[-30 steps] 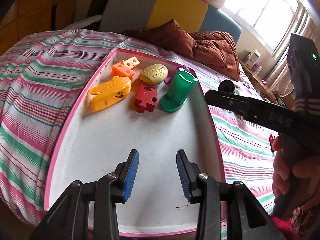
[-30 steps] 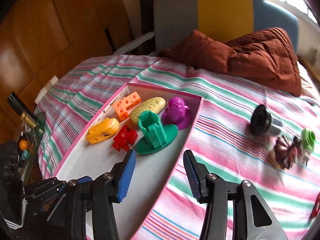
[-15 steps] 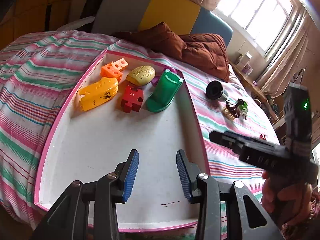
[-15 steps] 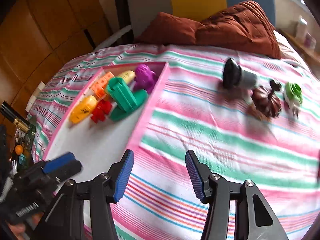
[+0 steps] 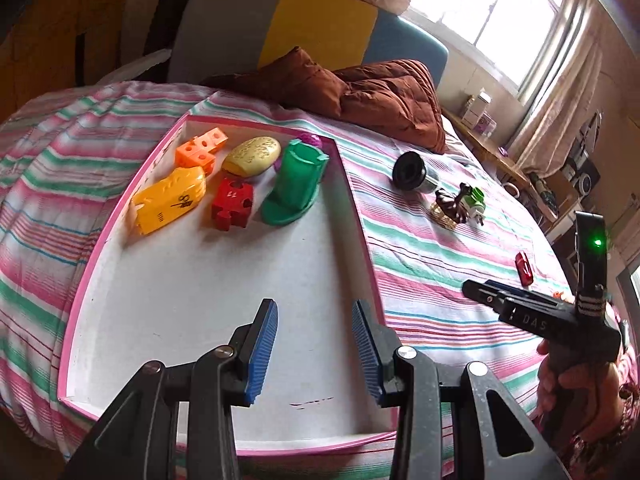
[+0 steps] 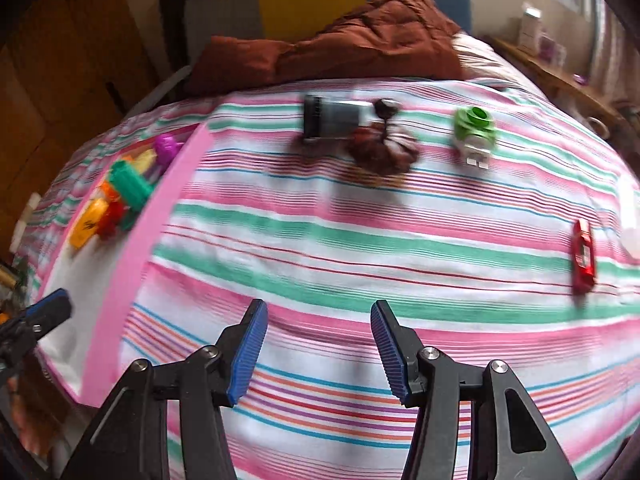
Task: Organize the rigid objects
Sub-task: 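Move the right tool to the red cylinder, then close the right tool on the red cylinder and lift it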
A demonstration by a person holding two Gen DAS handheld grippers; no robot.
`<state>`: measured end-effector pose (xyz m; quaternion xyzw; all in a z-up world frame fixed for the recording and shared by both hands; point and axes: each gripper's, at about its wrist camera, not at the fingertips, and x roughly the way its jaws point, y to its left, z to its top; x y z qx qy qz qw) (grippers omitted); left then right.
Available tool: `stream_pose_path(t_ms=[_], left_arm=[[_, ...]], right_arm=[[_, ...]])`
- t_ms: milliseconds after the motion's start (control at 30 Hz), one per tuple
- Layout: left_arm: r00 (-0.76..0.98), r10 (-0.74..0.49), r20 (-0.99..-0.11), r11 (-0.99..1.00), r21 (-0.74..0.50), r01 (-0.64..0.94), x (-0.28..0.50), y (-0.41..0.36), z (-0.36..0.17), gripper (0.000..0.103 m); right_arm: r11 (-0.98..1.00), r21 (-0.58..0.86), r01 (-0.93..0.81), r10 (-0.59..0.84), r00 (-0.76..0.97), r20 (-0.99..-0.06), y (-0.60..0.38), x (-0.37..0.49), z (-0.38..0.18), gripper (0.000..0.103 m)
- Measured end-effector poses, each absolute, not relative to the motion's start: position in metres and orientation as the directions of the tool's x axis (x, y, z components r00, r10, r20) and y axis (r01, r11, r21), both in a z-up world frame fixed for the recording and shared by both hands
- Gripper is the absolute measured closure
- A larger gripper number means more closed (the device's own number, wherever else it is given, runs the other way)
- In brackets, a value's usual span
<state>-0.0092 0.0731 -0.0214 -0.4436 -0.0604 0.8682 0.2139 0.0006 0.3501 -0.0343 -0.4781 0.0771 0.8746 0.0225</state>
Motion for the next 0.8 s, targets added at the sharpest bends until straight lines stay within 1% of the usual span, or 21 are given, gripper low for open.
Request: stream_pose_path(t_ms=[167, 300, 500, 567, 733, 800], left_arm=[[-0.518, 0.425, -0.743, -0.896, -0.262, -0.359, -0.005, 0.089, -0.014, 0.064], [-0.514, 0.429, -0.743, -0.889, -0.246, -0.386, 0.0, 0.1, -0.01, 0.064], [-0.508, 0.439, -0.741, -0.876, -0.228, -0.425, 0.008, 0.116, -0.004, 0.064], [-0.505, 0.444, -0.74, -0.871, -0.224, -0.437, 0.011, 0.121, -0.003, 0.064], [-0.497, 0.447, -0.743, -0.86, -0.205, -0.467, 0.019, 0.133, -0.001, 0.064], [-0.496, 0.446, -0.745, -0.856, -0.193, -0.479, 0.022, 0.137, 0.0, 0.064]], right_arm=[[-0.965, 0.049, -0.259, 0.102, -0.541, -0.835, 0.406, 0.009, -0.031, 0.048], [-0.926, 0.047, -0.376, 0.174, -0.532, -0.829, 0.455, 0.016, -0.024, 0.048], [-0.884, 0.026, -0.467, 0.261, -0.538, -0.802, 0.503, 0.023, -0.011, 0.048], [-0.869, 0.023, -0.495, 0.278, -0.526, -0.804, 0.517, 0.02, -0.011, 0.048], [-0.843, 0.059, -0.534, 0.254, -0.493, -0.832, 0.546, 0.003, -0.025, 0.049], [-0.842, 0.061, -0.536, 0.241, -0.475, -0.847, 0.551, -0.005, -0.032, 0.053]])
